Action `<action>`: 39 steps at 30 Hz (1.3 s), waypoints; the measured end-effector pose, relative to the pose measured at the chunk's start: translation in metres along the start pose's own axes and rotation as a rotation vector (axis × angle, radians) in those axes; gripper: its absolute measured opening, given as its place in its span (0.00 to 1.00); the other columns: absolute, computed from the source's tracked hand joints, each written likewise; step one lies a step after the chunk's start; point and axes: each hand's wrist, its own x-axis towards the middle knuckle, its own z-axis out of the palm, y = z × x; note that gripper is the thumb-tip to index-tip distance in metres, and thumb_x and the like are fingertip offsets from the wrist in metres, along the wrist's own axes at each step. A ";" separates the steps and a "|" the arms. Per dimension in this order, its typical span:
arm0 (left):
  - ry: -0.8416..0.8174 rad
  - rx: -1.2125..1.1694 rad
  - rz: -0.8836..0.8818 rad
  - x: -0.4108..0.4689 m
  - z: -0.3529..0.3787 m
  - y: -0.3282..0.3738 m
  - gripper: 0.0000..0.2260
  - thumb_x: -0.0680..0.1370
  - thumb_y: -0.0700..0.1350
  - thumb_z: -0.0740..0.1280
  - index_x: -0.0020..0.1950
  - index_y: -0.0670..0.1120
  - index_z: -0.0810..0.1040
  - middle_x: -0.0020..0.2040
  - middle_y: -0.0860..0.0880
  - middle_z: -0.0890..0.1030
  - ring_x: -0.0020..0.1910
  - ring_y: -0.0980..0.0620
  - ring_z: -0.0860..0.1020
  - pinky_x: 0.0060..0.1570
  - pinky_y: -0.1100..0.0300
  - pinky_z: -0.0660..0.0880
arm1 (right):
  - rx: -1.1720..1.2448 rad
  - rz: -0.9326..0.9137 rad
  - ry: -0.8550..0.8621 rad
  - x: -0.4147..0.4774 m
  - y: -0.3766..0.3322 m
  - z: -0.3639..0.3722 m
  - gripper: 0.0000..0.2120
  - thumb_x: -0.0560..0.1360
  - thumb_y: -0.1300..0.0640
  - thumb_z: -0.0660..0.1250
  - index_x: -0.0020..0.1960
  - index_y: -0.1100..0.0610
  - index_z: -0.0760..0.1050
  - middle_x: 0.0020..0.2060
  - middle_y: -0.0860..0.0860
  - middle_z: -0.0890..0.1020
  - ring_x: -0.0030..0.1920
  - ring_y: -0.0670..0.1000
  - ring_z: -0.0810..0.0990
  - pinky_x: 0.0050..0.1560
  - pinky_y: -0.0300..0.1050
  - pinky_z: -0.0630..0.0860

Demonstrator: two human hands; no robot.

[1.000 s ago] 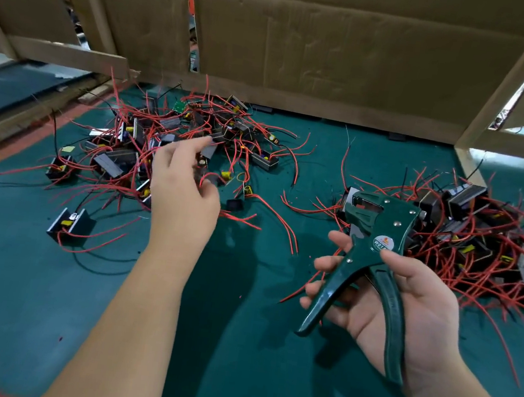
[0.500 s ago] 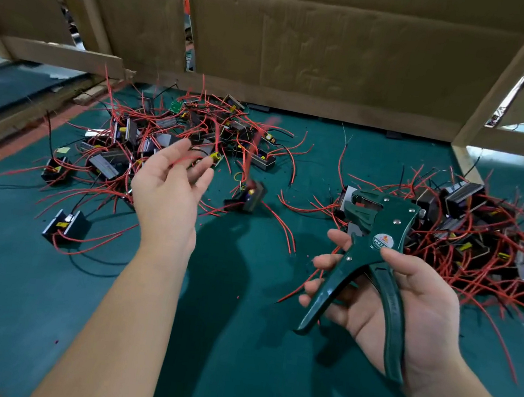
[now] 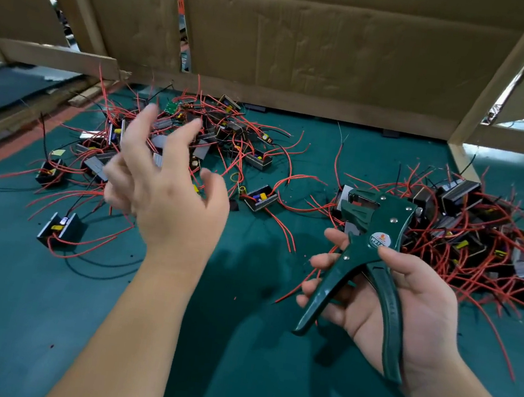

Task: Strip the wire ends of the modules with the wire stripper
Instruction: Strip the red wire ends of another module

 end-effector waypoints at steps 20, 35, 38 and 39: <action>-0.423 -0.468 -0.179 -0.009 0.027 -0.004 0.07 0.79 0.43 0.65 0.46 0.49 0.83 0.38 0.51 0.84 0.36 0.51 0.81 0.42 0.57 0.77 | 0.013 0.001 -0.019 -0.001 0.003 0.001 0.34 0.55 0.50 0.73 0.58 0.66 0.75 0.43 0.66 0.79 0.38 0.66 0.80 0.40 0.61 0.79; -0.966 -1.160 -0.093 -0.038 0.000 0.035 0.10 0.71 0.32 0.72 0.46 0.47 0.84 0.40 0.54 0.85 0.39 0.59 0.81 0.43 0.66 0.77 | 0.040 -0.012 -0.177 -0.007 -0.015 -0.004 0.39 0.56 0.50 0.74 0.67 0.60 0.73 0.53 0.59 0.81 0.37 0.61 0.81 0.43 0.59 0.80; -1.073 -1.211 -0.090 -0.036 -0.002 0.035 0.13 0.71 0.35 0.68 0.53 0.45 0.81 0.48 0.50 0.85 0.46 0.52 0.82 0.51 0.56 0.79 | -0.003 0.019 -0.183 -0.006 -0.016 -0.003 0.33 0.58 0.49 0.71 0.60 0.62 0.78 0.47 0.60 0.82 0.37 0.61 0.81 0.43 0.58 0.80; -1.127 -1.254 -0.100 -0.036 -0.001 0.035 0.16 0.71 0.34 0.65 0.57 0.45 0.79 0.49 0.50 0.85 0.47 0.52 0.82 0.52 0.57 0.78 | -0.016 0.026 -0.179 -0.006 -0.016 -0.003 0.28 0.58 0.49 0.71 0.55 0.63 0.81 0.44 0.61 0.82 0.37 0.62 0.80 0.41 0.57 0.79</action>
